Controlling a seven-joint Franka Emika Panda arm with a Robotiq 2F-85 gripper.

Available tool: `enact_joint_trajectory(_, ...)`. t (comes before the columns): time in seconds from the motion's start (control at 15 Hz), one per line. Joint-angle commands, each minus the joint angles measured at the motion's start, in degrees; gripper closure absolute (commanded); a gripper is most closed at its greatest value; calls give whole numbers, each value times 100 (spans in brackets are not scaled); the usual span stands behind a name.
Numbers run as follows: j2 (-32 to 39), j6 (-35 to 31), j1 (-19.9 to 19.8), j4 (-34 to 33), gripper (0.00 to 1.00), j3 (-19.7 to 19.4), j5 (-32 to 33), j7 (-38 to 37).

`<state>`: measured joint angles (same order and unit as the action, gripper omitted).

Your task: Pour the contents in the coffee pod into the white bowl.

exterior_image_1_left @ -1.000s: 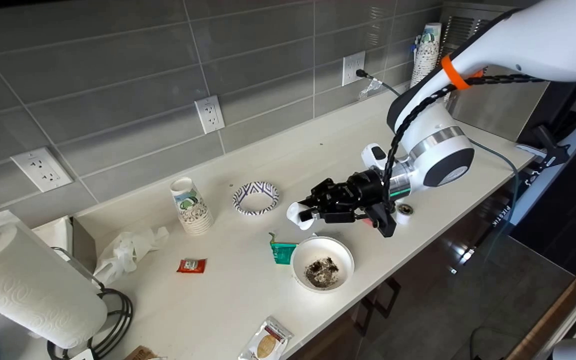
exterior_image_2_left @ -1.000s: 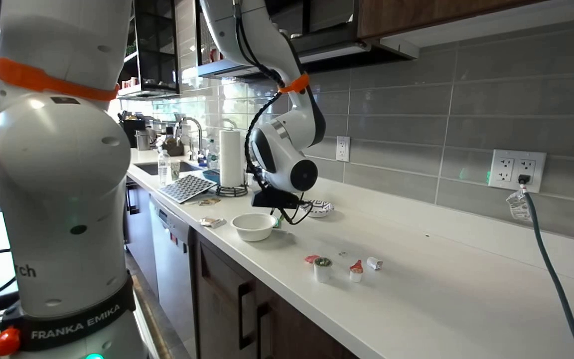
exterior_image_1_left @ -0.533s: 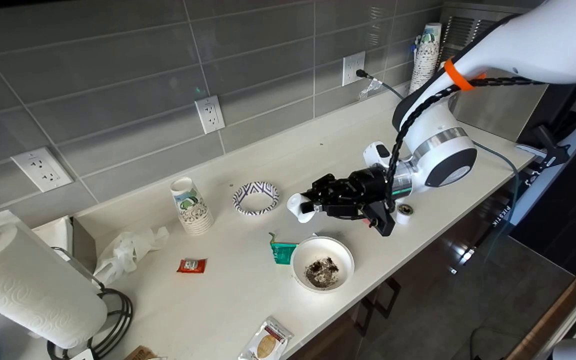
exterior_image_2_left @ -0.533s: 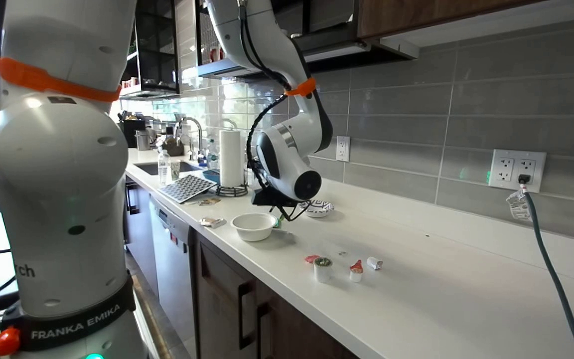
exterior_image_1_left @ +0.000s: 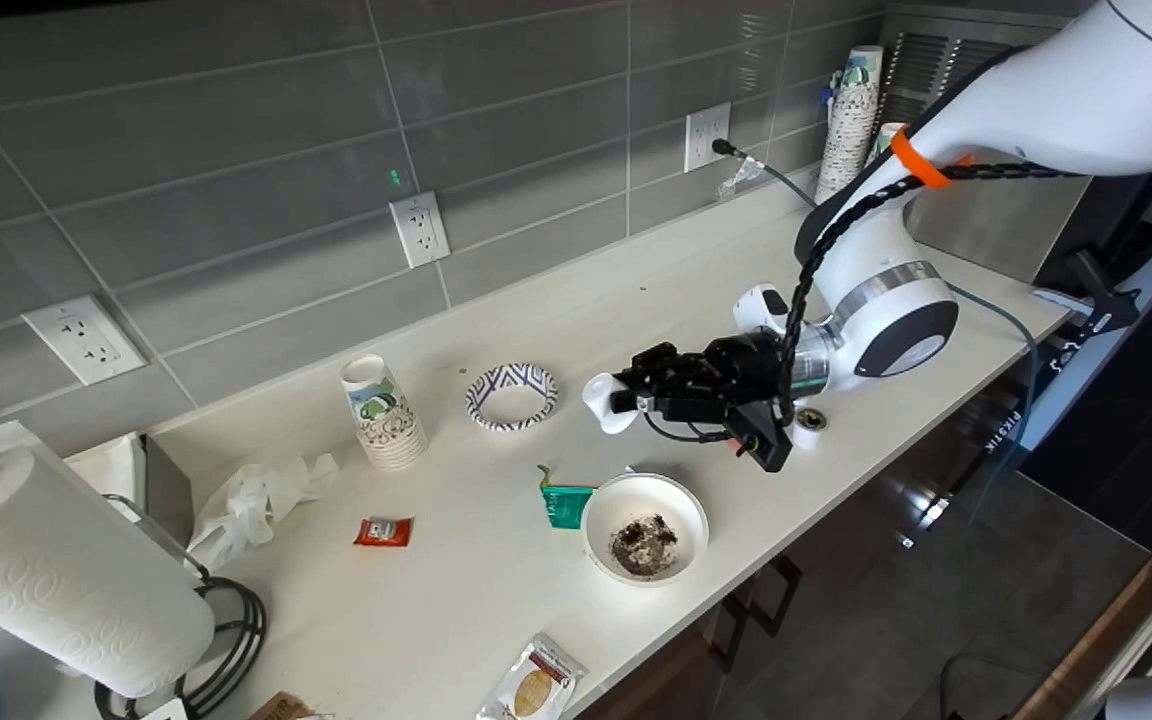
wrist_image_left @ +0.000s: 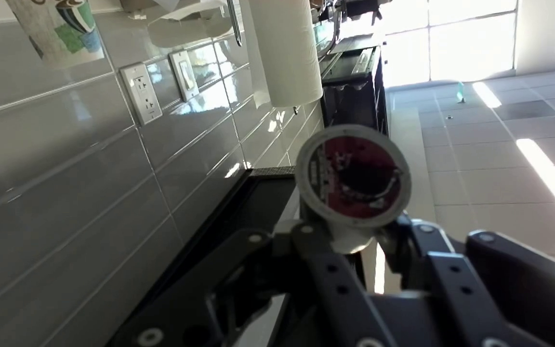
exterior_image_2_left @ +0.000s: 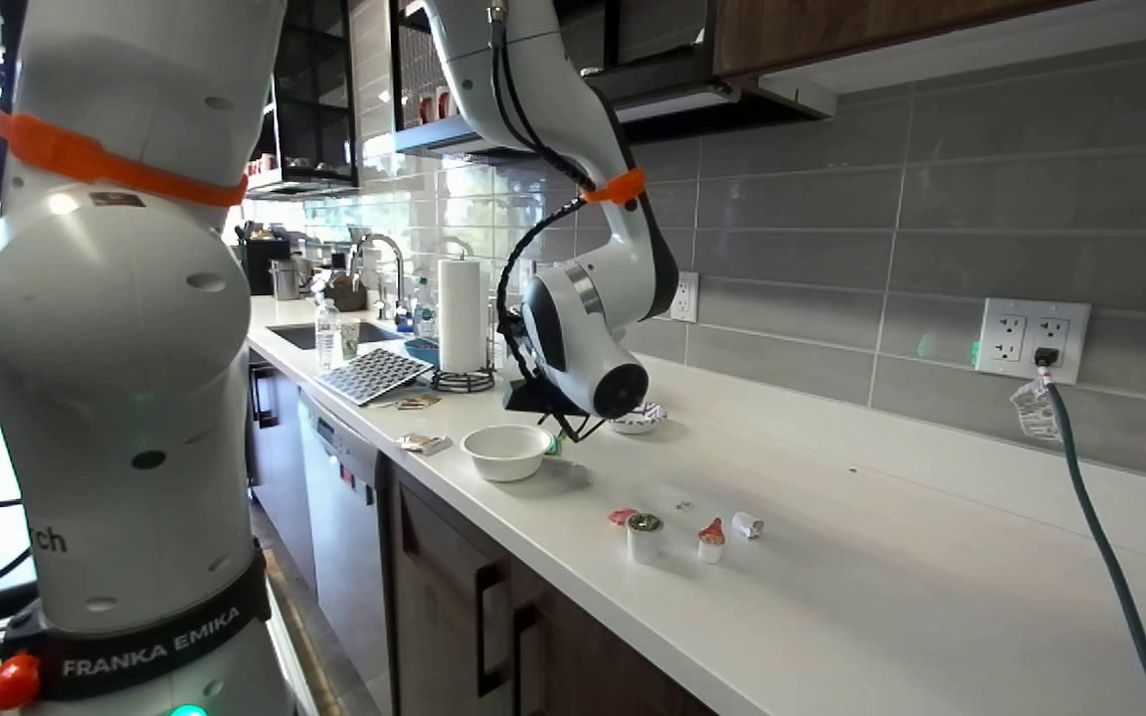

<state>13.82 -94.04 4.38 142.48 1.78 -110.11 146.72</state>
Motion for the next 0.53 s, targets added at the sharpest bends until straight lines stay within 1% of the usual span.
enact_joint_trajectory(0.0,-16,-220,72,6,92,-37,93,-145)
enact_joint_trajectory(0.2,-393,-1481,335,112,92,40,-18,-52)
enact_joint_trajectory(0.47,-772,-3025,614,73,92,287,45,-84)
